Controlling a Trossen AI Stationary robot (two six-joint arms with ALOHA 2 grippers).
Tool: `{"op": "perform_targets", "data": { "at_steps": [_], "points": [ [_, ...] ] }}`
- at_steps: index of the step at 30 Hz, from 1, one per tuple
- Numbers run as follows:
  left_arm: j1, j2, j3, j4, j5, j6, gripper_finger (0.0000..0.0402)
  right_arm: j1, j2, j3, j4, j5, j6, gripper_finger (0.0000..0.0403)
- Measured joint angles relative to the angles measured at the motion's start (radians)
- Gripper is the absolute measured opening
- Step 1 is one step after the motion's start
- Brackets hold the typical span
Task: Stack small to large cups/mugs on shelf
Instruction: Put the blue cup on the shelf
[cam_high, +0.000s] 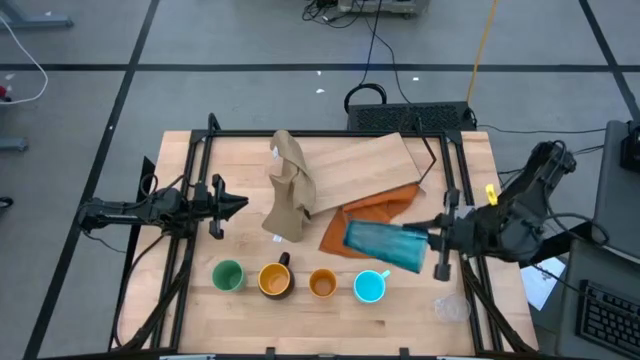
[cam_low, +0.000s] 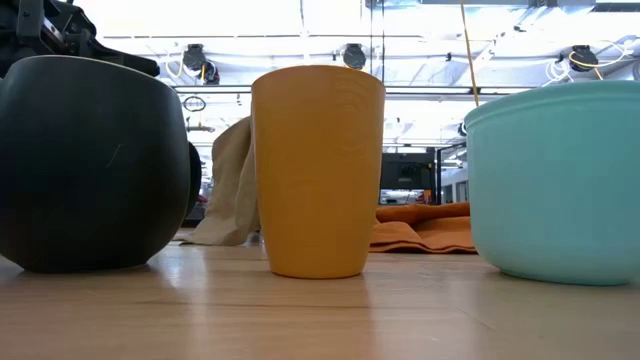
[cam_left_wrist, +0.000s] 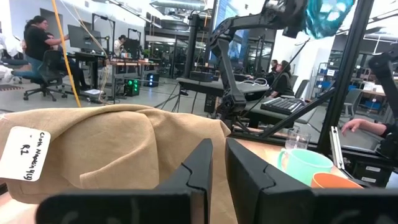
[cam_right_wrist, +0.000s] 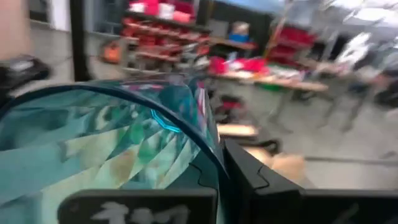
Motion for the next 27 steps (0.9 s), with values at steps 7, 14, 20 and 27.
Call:
{"op": "perform_targets", "data": {
  "at_steps": [7, 14, 20, 27],
  "points": [
    [0.0, 0.0, 0.0, 0.0, 0.0, -0.001, 0.0047, -0.046, -0.104, -0.027, -0.37, -0.11, 0.402, 0.0],
    [0.0, 0.0, 0.0, 0.0, 0.0, -0.003, 0.0047, -0.188, -0.152, -0.026, -0.595, -0.237, 0.564, 0.0],
    [0.0, 0.0, 0.0, -0.001, -0.002, -0.003, 0.0047, -0.399, -0.152, -0.026, -0.653, -0.369, 0.522, 0.0],
    [0.0, 0.0, 0.0, -0.002, -0.002, -0.003, 0.0047, -0.674, -0.074, 0.068, -0.753, -0.519, 0.421, 0.0]
  ]
}}
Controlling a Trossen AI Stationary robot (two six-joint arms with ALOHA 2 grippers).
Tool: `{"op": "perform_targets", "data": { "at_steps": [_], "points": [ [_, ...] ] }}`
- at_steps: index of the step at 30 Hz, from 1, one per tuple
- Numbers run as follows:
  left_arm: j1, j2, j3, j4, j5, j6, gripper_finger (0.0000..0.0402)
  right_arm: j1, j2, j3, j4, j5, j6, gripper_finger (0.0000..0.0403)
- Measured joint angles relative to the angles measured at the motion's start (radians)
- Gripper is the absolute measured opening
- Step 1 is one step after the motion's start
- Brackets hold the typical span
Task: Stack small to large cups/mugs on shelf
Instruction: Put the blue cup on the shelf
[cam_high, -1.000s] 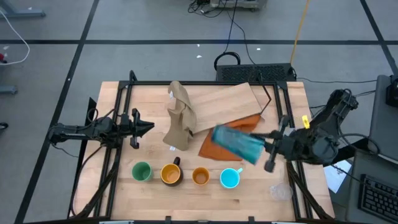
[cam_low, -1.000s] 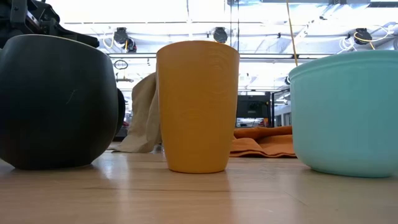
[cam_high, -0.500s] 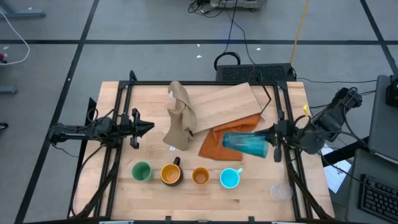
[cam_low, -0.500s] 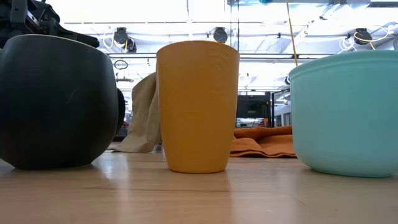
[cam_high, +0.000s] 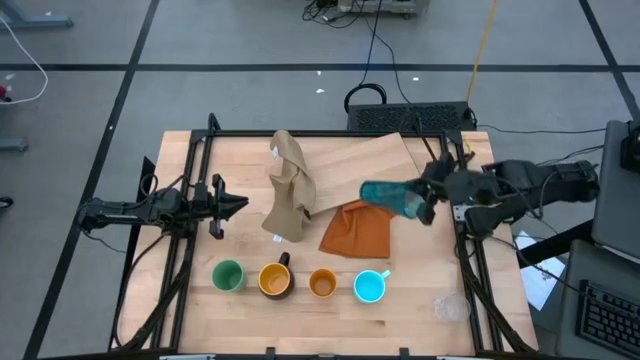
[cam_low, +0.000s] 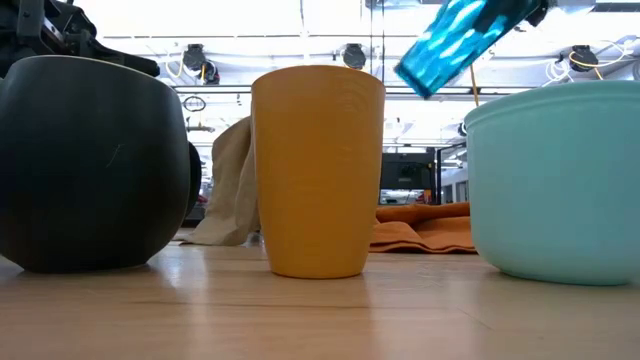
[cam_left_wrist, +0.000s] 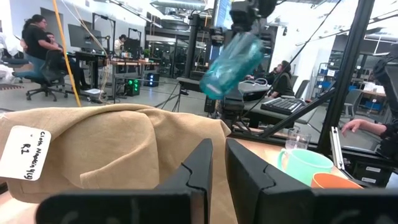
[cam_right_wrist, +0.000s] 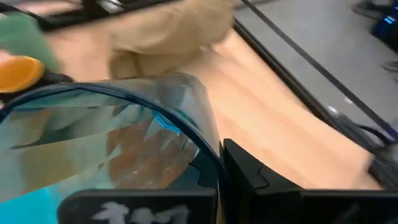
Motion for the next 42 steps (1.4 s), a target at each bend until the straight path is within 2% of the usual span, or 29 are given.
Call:
{"op": "perform_targets", "data": {
  "at_steps": [8, 17, 23, 30, 36, 42],
  "points": [
    [0.0, 0.0, 0.0, -0.041, 0.0, 0.002, 0.0047, -0.253, 0.15, 0.174, -0.149, -0.069, -0.125, 0.0],
    [0.0, 0.0, 0.0, -0.051, 0.0, 0.003, 0.0047, -0.539, 0.27, 0.313, -0.2, -0.263, -0.239, 0.0],
    [0.0, 0.0, 0.0, -0.051, 0.0, 0.004, 0.0047, -0.689, 0.366, 0.389, -0.28, -0.322, -0.31, 0.0],
    [0.0, 0.0, 0.0, -0.052, 0.0, 0.005, 0.0047, -0.792, 0.491, 0.492, -0.342, -0.391, -0.364, 0.0],
    [0.0, 0.0, 0.0, -0.052, 0.0, 0.005, 0.0047, -0.844, 0.589, 0.619, -0.413, -0.4, -0.415, 0.0],
    [0.0, 0.0, 0.0, -0.052, 0.0, 0.005, 0.0047, -0.905, 0.688, 0.741, -0.47, -0.472, -0.439, 0.0]
  ]
}}
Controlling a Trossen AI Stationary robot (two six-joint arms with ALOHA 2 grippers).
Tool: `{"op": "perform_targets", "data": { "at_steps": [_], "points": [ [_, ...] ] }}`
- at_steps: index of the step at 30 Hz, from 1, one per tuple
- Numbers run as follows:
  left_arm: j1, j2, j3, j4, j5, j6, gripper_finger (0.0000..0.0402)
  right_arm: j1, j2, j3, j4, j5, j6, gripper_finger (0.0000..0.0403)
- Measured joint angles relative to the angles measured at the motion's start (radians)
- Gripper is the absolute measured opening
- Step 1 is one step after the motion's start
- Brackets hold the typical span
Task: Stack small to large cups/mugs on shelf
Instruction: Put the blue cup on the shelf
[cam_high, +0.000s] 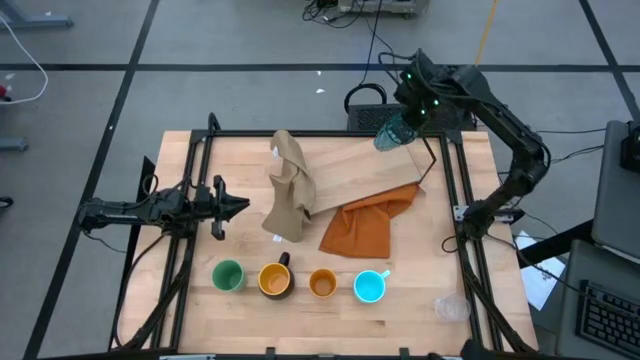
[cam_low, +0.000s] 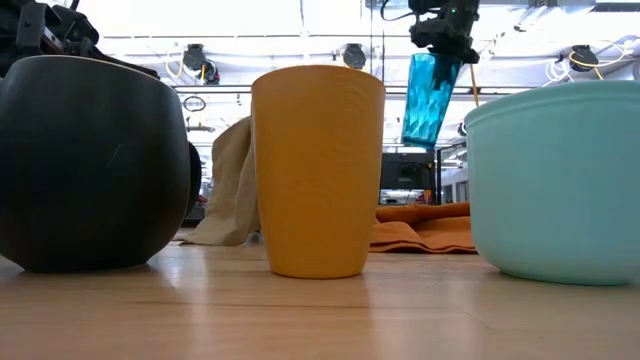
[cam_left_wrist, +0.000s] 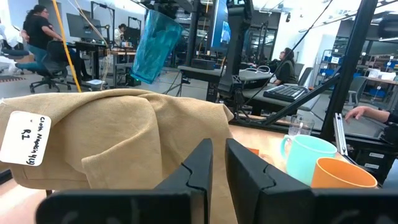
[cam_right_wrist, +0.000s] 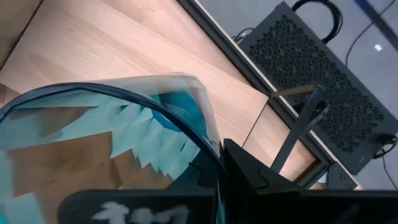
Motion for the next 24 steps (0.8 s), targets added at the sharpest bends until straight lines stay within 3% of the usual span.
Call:
{"op": "perform_targets", "data": {
  "at_steps": [6, 24],
  "points": [
    [0.0, 0.0, 0.0, 0.0, 0.0, 0.004, 0.0047, -0.049, 0.084, 0.06, -0.042, 0.0, -0.015, 0.0],
    [0.0, 0.0, 0.0, 0.0, 0.0, 0.005, 0.0047, -0.114, 0.214, 0.061, -0.021, -0.03, -0.08, 0.0]
  ]
}}
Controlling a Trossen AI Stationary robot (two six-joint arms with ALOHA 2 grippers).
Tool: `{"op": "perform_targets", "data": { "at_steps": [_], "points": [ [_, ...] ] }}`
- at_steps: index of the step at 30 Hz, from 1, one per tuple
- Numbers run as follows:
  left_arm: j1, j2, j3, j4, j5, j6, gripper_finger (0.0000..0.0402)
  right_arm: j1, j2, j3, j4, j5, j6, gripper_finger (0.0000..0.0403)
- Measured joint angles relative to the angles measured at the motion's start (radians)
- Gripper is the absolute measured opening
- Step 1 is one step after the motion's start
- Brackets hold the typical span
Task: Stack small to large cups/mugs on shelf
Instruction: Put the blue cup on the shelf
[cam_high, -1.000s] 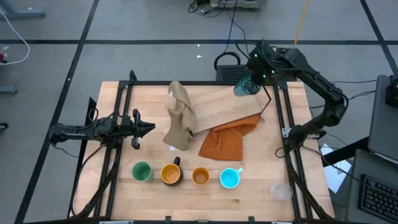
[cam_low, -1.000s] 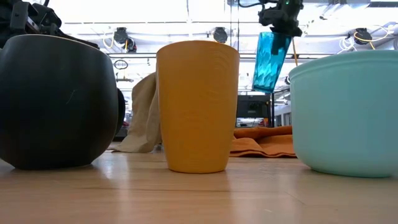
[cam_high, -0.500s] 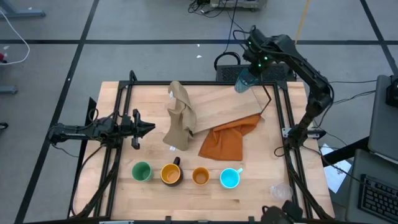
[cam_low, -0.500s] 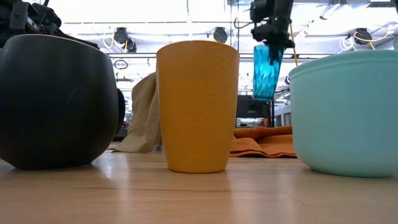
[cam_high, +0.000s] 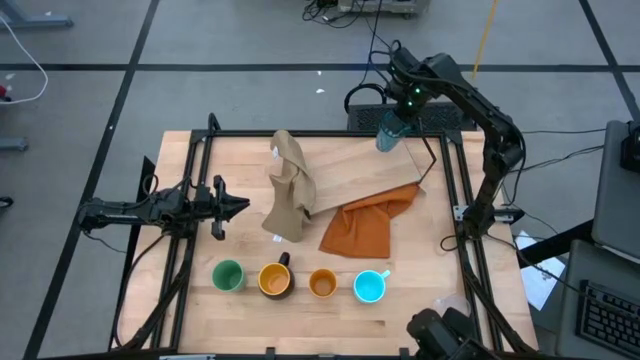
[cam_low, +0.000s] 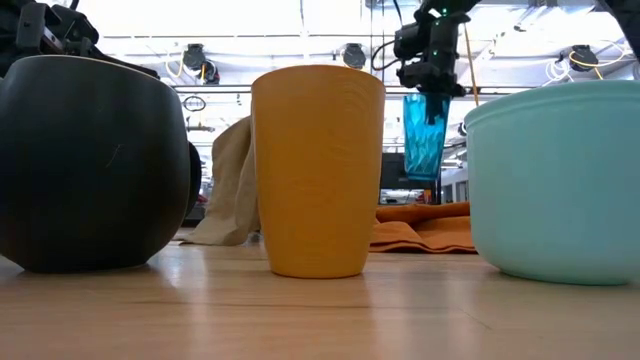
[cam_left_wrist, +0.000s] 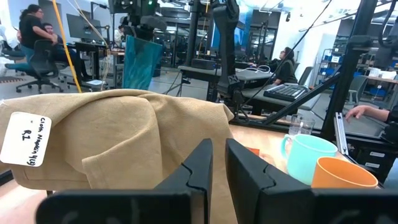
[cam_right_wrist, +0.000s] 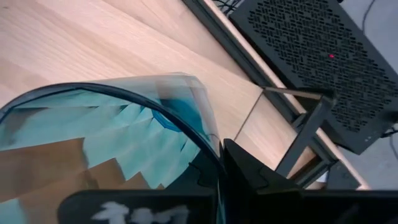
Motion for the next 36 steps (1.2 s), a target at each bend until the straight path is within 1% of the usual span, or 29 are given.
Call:
{"op": "perform_targets", "data": {
  "at_steps": [8, 12, 17, 29, 36],
  "points": [
    [0.0, 0.0, 0.0, 0.0, 0.0, 0.0, 0.0047, -0.008, 0.04, 0.0, 0.035, -0.005, -0.026, 0.0],
    [0.0, 0.0, 0.0, 0.0, 0.0, -0.003, 0.0047, -0.02, 0.063, 0.0, 0.052, -0.042, -0.031, 0.0],
    [0.0, 0.0, 0.0, -0.003, 0.0, -0.003, 0.0047, -0.023, 0.089, 0.0, 0.045, -0.045, -0.037, 0.0],
    [0.0, 0.0, 0.0, -0.009, 0.0, -0.003, 0.0047, -0.068, 0.094, 0.0, 0.025, -0.045, -0.05, 0.0],
    [0.0, 0.0, 0.0, -0.017, 0.0, -0.002, 0.0047, -0.067, 0.105, 0.0, 0.01, -0.048, -0.053, 0.0]
  ]
}}
